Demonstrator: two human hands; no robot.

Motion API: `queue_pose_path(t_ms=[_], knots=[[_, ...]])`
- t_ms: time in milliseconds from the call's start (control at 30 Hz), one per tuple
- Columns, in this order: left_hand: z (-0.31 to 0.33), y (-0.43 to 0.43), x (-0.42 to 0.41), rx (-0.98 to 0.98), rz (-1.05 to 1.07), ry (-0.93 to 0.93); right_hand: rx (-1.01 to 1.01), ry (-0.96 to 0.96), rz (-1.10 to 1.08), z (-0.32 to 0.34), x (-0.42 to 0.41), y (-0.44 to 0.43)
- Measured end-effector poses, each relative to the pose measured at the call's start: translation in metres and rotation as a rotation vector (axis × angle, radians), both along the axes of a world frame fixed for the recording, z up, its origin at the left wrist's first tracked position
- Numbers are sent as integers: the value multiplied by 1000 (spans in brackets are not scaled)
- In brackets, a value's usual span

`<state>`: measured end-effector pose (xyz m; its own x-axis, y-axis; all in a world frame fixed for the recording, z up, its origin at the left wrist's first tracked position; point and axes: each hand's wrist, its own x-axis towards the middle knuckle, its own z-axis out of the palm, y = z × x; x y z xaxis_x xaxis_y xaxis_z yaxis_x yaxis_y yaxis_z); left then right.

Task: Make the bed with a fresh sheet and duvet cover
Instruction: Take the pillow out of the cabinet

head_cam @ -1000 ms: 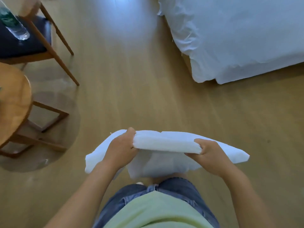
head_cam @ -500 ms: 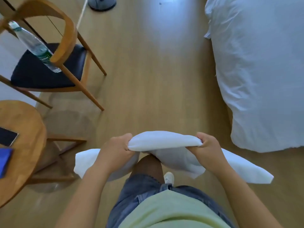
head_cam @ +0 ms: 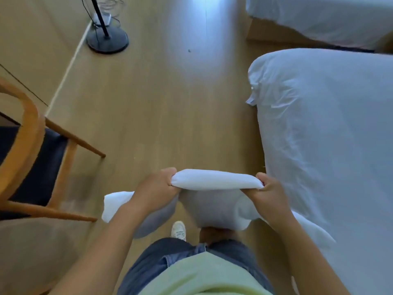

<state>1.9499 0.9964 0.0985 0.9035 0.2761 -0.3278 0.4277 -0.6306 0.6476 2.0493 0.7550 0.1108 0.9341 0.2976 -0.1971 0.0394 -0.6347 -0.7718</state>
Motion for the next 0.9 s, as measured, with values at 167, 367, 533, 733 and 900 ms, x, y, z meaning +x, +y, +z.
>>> queue_pose_path(t_ms=[167, 367, 533, 733, 900], knots=[[-1, 37, 153, -14, 75, -37, 60, 5, -86, -10, 140, 44], [-17, 91, 341, -28, 198, -21, 172, 85, -114, -21, 330, 109], [-3, 138, 466, 21, 233, 25, 133, 102, -27, -18, 474, 158], [-11, 191, 624, -23, 274, 40, 62, 113, 78, -23, 641, 209], [-29, 242, 796, -1, 166, 31, 19, 119, 4, -39, 795, 249]])
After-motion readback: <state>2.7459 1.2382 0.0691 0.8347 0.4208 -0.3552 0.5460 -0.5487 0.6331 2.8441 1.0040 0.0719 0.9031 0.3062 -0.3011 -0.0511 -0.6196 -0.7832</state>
